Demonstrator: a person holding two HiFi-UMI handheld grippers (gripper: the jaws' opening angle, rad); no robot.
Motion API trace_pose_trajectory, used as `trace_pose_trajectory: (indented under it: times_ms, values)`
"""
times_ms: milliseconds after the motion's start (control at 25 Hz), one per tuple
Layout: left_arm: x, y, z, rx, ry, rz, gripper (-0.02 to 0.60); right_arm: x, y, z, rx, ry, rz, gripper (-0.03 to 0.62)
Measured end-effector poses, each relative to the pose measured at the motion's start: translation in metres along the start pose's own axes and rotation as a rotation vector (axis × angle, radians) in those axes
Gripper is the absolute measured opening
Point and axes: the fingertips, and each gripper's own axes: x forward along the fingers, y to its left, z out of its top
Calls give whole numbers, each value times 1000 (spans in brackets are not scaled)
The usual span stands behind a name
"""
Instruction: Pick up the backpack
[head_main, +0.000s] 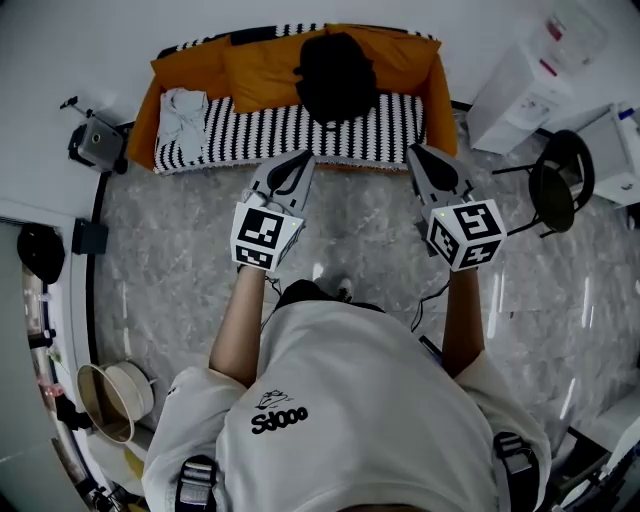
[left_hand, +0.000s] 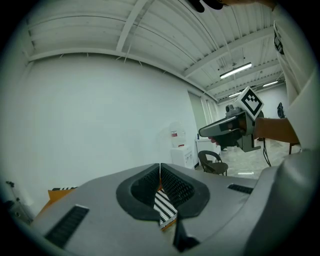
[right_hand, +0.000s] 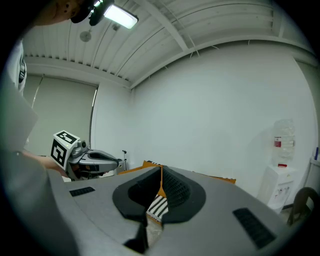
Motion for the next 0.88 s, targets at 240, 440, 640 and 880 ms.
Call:
trace_pose_trajectory:
  times_ms: [240,440,640,880]
  values:
    - [19,23,-5,-14,2,7,25,28,-11,2,-14,19,10,35]
    - [50,62,-16,-47,6,23,25,66,-31,-1,-19,49,-6,35]
    - [77,79,-22,-52,5,21,25,95,-49,2,-38,54,-10,35]
    - [135,129,-27,-52,12,18,25,163,-83,15,-48,58,-4,35]
